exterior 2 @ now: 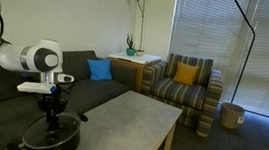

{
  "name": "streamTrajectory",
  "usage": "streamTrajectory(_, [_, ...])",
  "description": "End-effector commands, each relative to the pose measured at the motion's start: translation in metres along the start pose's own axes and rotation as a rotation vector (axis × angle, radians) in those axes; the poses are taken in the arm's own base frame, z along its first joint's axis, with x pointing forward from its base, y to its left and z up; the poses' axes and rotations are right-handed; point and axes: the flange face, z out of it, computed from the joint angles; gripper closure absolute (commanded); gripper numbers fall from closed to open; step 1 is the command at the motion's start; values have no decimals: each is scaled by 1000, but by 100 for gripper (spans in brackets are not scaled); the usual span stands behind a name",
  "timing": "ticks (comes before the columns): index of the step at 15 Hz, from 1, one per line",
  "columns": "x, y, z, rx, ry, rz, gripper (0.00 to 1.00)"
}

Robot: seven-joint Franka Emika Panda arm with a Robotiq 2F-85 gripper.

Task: Put the lid on the pot

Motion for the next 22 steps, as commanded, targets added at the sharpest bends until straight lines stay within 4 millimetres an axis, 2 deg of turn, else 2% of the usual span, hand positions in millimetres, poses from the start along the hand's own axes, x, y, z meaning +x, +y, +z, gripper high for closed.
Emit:
streamTrajectory(1, [-9, 10, 4, 31, -83, -21, 86])
streamTrajectory(8, [-11, 44, 36, 2, -180, 36, 86])
streamTrajectory(11, [-11, 50, 46, -17, -197, 51, 86])
streamTrajectory(14, [-25, 56, 46, -38, -254, 77, 86])
streamTrajectory(20, [-32, 58, 54, -86, -301, 116, 86])
streamTrajectory(22, [-35, 59, 54, -92, -309, 123, 34])
